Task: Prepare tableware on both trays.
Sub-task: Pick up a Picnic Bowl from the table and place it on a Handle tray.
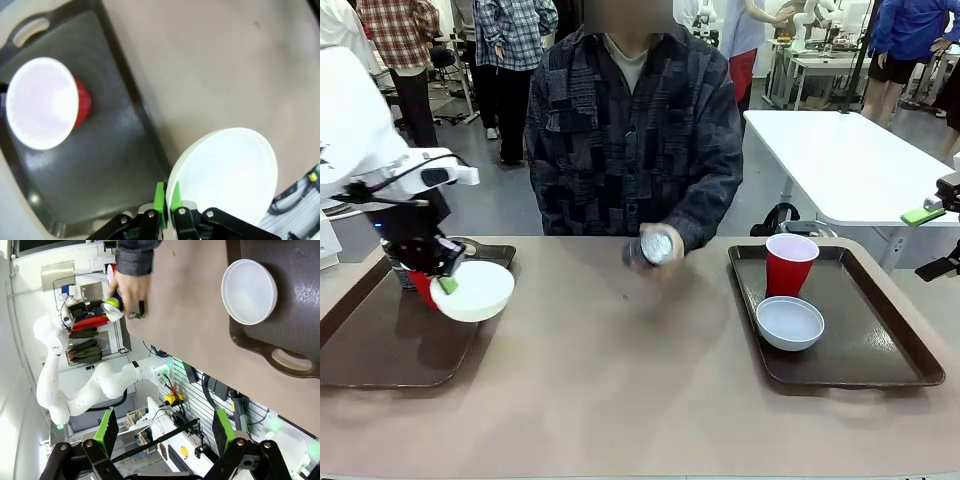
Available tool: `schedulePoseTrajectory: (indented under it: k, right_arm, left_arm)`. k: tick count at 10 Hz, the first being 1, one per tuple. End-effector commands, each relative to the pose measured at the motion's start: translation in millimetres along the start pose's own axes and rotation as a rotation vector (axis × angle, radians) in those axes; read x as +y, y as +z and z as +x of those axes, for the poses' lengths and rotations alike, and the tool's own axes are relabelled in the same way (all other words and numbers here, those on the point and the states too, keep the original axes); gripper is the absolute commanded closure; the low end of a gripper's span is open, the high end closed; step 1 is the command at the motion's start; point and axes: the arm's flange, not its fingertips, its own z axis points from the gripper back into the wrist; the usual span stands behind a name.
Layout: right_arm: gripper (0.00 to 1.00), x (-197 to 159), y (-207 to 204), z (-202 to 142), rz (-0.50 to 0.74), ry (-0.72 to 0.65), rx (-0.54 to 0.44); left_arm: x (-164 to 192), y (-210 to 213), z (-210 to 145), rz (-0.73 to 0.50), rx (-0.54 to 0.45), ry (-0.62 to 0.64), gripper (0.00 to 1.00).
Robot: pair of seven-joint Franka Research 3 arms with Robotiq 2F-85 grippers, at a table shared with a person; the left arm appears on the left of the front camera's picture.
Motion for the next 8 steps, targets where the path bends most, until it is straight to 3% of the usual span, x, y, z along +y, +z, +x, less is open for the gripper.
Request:
schedulePoseTrajectory:
  k: [1,5,7,8]
  right_arm:
    - [0.01,0.8,-0.4,1.9,0.001,0.005,0.000]
    - [0.01,0.8,-0.4,1.9,0.001,0.005,0.000]
    - [0.01,0.8,-0.4,1.9,0.001,0.005,0.000]
    - [0.01,0.8,-0.4,1.9,0.001,0.005,0.000]
  left_arm:
    - [31.3,-1.4,-17.4,0.002,0.012,-0.010,1.00]
    - [83.5,-6.3,-35.8,-0.010,0.047,0.044,1.00]
    - [69.3,-6.5,-36.8,0.007,0.035,0.025,1.00]
    - [83.1,-6.2,-35.8,-0.010,0.041,0.060,1.00]
